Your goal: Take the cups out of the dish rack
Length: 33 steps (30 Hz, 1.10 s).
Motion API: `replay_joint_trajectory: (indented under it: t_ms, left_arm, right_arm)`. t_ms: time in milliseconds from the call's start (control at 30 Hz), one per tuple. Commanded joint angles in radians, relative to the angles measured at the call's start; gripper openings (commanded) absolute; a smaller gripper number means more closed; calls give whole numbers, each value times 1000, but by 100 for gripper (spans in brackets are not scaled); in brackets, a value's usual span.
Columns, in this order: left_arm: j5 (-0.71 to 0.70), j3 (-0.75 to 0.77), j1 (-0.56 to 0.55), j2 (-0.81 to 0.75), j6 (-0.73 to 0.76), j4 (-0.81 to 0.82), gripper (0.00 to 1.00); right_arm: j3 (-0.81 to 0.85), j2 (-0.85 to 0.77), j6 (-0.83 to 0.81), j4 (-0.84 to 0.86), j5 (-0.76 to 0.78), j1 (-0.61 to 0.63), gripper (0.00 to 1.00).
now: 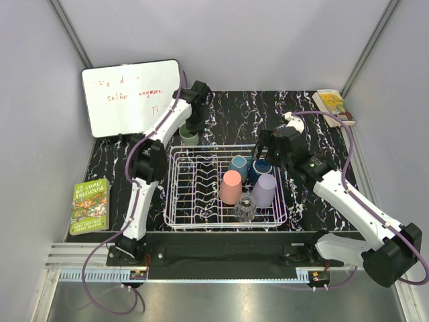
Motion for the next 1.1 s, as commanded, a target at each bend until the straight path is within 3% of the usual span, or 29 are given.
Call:
replay_joint_trajectory:
  t_ms: [0,133,267,533,733,900,1067]
  left_arm:
    - [15,51,7,-32,9,13,19]
    - [7,45,4,-53,7,13,21]
    - [-11,36,-8,-70,12,13,30]
    - [-178,-1,-50,-196,21,103,68]
    - [-319,-53,-96,-343,59,227,72]
    - [-419,-300,-192,-568,145,473,77]
    - [-460,-453,-266,-708,125,481,77]
  right_arm:
    - [42,-1,3,13,32,0,100]
    - [37,5,6,16,30,0,100]
    - [34,11,10,22,21,0,100]
    - [31,16,4,28,12,0,100]
    - [33,-6,-19,27,44,0,100]
    - [16,-15,-36,19,30,0,100]
    - [-47,-58,-33,-19,-1,1,100]
